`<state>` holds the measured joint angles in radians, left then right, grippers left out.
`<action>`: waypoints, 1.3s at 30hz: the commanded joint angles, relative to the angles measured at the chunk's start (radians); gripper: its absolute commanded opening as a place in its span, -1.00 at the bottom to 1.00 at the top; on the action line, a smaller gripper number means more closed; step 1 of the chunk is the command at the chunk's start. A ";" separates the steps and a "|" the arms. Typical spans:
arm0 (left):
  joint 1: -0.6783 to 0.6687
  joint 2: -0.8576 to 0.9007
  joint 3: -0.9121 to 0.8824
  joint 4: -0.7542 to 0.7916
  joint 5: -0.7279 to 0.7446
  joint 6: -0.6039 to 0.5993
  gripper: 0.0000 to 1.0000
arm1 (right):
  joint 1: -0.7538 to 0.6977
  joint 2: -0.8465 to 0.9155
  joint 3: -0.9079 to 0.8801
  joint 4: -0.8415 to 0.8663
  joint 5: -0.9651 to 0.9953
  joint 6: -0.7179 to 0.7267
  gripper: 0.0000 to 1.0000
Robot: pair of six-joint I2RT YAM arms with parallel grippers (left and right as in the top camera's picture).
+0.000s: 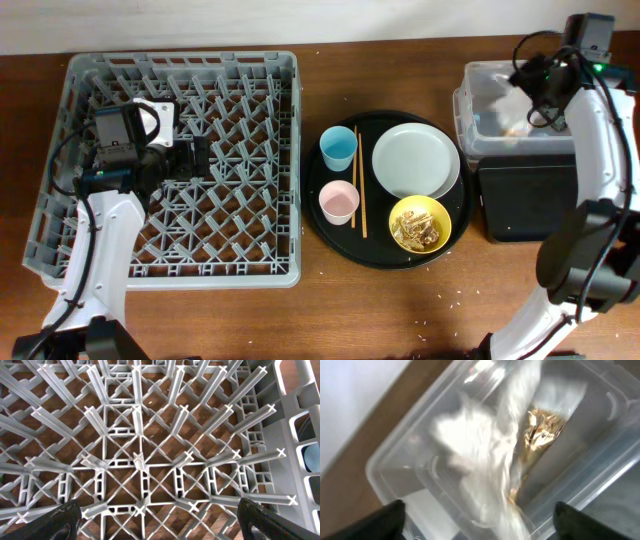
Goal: Sort waste into correct bins and load items into the dishwasher rack
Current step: 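Carry the tissue and wrapper with right gripper into the clear bin, then grasp the yellow bowl of peanut shells with the right gripper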
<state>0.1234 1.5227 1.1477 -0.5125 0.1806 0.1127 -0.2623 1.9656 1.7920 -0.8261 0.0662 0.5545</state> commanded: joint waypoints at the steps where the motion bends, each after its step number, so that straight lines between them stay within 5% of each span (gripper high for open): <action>1: -0.003 0.005 0.015 0.002 0.014 0.006 0.99 | -0.001 -0.063 0.065 -0.046 -0.080 -0.201 0.97; 4: -0.003 0.005 0.015 0.002 0.014 0.006 0.99 | 0.061 -0.164 0.174 -0.294 -0.328 -0.319 0.99; 9: -0.003 0.005 0.015 0.002 0.014 0.006 0.99 | 0.340 -0.173 0.082 -0.539 -0.237 -0.318 0.79; 16: -0.003 0.005 0.015 0.002 0.014 0.006 0.99 | 0.533 -0.173 -0.354 -0.366 -0.204 -0.315 0.43; 22: -0.003 0.005 0.015 0.002 0.014 0.006 0.99 | 0.612 -0.173 -0.541 -0.204 -0.203 -0.326 0.21; 27: -0.003 0.005 0.015 0.002 0.014 0.006 0.99 | 0.637 -0.173 -0.550 -0.200 -0.184 -0.357 -0.26; 39: -0.003 0.005 0.015 0.002 0.014 0.006 0.99 | 0.677 -0.115 -0.559 -0.180 -0.125 -0.450 -0.38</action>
<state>0.1234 1.5227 1.1484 -0.5125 0.1841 0.1127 0.3878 1.8385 1.2411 -1.0149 -0.0772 0.1200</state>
